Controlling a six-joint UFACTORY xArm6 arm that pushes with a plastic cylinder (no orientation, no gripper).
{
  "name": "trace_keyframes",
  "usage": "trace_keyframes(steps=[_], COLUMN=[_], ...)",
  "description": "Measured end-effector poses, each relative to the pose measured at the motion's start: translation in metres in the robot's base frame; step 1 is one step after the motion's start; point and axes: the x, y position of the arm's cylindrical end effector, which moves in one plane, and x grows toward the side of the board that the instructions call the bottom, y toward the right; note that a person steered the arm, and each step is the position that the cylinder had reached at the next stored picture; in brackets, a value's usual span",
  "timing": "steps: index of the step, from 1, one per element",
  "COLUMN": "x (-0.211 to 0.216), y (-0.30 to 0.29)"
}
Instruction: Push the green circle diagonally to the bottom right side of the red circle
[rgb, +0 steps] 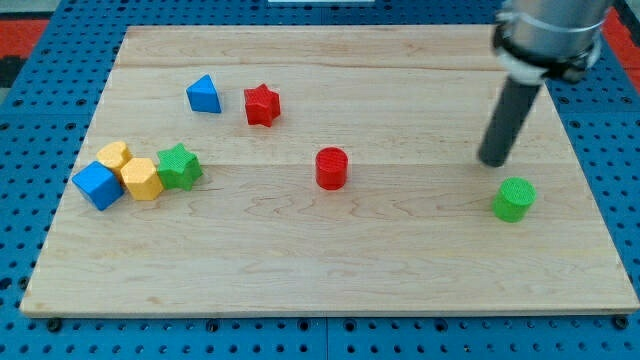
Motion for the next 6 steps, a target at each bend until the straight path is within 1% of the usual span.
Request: trace_keyframes(steps=[1,2,3,4,5,6], x=[0.039,0.079,0.08,0.055,0.088,0.112], y=[0.021,-0.015,-0.016,-0.024,-0.05,-0.017])
